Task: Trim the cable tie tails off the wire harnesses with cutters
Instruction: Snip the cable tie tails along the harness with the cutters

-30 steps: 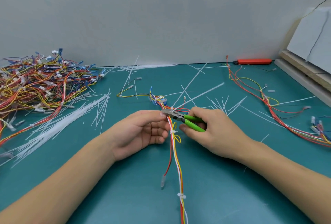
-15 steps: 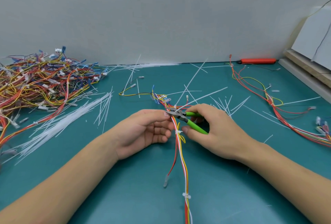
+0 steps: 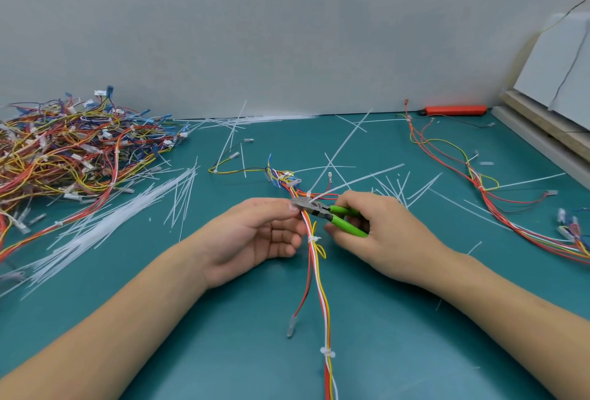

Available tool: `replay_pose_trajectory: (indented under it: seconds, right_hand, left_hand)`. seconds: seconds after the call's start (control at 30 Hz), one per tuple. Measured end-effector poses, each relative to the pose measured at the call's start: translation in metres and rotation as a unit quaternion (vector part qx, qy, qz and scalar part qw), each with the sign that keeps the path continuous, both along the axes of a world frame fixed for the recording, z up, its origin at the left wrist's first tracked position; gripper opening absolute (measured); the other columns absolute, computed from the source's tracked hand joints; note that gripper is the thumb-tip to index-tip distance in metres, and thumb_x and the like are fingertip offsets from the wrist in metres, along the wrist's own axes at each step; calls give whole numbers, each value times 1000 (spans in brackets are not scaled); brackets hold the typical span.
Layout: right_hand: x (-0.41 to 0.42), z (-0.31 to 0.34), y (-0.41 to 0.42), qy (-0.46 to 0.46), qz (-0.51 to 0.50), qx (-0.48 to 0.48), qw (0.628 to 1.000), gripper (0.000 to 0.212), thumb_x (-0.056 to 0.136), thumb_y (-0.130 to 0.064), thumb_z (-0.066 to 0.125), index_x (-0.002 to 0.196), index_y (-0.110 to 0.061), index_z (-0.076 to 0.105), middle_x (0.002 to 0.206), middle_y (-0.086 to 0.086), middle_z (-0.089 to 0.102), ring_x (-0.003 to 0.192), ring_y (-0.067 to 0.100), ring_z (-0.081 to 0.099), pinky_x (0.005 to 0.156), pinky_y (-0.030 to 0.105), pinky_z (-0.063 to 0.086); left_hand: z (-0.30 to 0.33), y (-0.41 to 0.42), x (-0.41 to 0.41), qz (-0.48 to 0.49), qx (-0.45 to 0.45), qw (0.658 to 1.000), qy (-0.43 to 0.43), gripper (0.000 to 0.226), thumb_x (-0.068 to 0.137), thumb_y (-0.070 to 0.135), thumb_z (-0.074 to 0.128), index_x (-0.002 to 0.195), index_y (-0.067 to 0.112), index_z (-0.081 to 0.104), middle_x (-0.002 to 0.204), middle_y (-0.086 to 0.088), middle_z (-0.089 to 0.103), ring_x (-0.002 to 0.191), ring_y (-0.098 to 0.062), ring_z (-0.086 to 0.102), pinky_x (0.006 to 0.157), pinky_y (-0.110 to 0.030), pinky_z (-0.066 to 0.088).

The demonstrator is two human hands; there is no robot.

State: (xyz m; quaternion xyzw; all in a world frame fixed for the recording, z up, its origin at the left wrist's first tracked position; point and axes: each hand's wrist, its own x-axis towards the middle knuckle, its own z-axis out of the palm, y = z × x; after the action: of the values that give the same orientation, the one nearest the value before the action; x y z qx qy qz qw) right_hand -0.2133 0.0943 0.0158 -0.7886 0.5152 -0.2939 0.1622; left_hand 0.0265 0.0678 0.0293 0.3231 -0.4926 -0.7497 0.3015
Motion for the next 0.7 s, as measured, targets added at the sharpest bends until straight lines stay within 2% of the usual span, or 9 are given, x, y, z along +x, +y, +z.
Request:
replay_pose_trajectory:
  seconds: [0.13, 0.3, 0.4, 0.7]
  right_hand:
    - [-3, 1, 1, -3, -1, 9, 1000, 14, 93, -33, 67, 86, -26, 58, 69, -2, 55, 64, 18, 47, 60, 37, 44]
    - [-2, -1, 0, -20, 2, 5, 1000, 14, 92, -32, 70, 84, -32, 58, 68, -6, 54, 64, 15, 49, 61, 41, 48]
    - [-1, -2, 1, -33, 12, -1, 999, 15, 89, -35, 73, 86, -35, 59, 71, -8, 56, 68, 13, 52, 63, 30, 45]
    - [-3, -2, 2, -31, 18, -8, 999, 14, 86, -39, 74, 93, -35, 62, 78, -12, 59, 76, 9, 57, 65, 19, 42]
  left_hand:
    - [0, 0, 1, -5, 0, 1000, -1, 19, 81, 27, 73, 92, 11, 75, 83, -10, 69, 68, -18, 64, 65, -27, 55]
    - [1, 1, 0, 0, -2, 1000, -8, 18, 83, 26, 72, 91, 10, 76, 82, -10, 69, 68, -18, 63, 64, -27, 55]
    - [1, 1, 0, 5, 0, 1000, -9, 15, 88, 22, 67, 90, 9, 75, 81, -10, 69, 67, -17, 63, 63, -26, 55]
    - [-1, -1, -1, 7, 1, 1000, -9, 18, 89, 21, 65, 97, 6, 72, 82, -11, 69, 68, -18, 64, 64, -27, 56]
